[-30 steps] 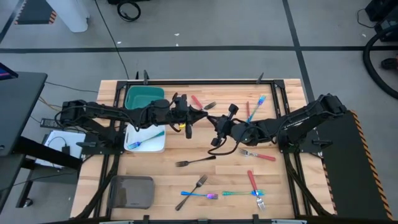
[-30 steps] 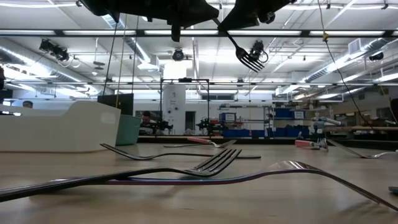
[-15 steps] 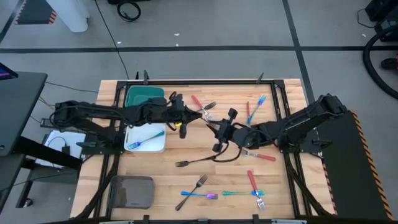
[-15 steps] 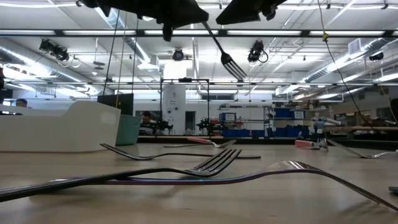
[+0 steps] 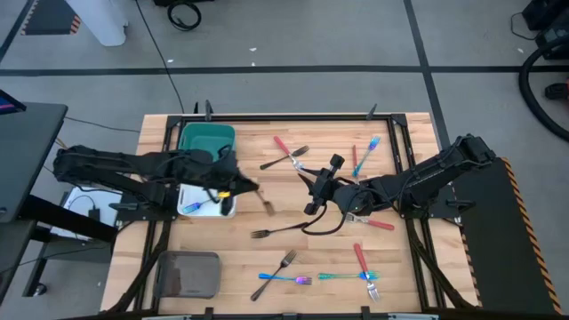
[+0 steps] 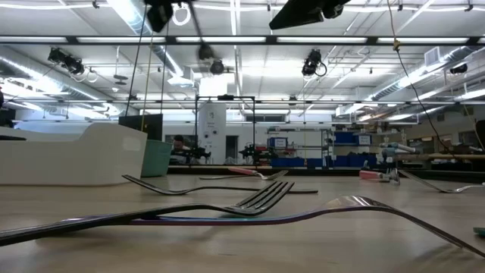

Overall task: Sort silverware by color (type)
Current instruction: Put the black fork into the black bin

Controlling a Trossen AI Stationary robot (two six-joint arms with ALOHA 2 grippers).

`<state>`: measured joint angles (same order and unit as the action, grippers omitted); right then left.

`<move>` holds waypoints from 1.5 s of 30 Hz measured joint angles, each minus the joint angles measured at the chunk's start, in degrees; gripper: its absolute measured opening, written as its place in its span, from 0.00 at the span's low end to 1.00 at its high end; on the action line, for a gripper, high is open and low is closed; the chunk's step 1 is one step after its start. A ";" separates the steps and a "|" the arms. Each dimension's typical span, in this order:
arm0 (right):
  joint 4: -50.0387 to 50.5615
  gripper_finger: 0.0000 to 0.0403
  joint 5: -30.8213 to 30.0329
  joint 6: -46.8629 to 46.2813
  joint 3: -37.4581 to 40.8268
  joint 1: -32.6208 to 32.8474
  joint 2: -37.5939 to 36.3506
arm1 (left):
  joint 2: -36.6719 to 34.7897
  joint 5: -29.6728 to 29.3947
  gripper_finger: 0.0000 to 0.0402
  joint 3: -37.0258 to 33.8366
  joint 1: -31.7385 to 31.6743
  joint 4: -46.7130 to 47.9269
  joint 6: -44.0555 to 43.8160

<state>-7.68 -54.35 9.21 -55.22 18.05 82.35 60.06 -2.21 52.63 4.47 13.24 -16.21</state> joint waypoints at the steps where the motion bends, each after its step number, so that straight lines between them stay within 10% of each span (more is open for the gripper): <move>1: 0.00 0.21 -0.01 0.00 -0.02 -0.24 0.00 | -0.64 -0.04 0.03 1.01 0.95 2.78 -0.62; 20: 1.92 0.21 0.37 -0.61 -0.02 -5.21 -0.02 | -1.60 0.03 0.03 16.03 19.38 47.66 -23.82; 45: 1.75 0.21 0.45 -0.02 -0.02 -7.87 -0.02 | 4.45 1.95 0.03 6.64 43.44 50.13 -55.96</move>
<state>-5.93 -53.90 9.19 -55.24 10.18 82.32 64.51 -0.26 59.27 47.91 63.38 -72.17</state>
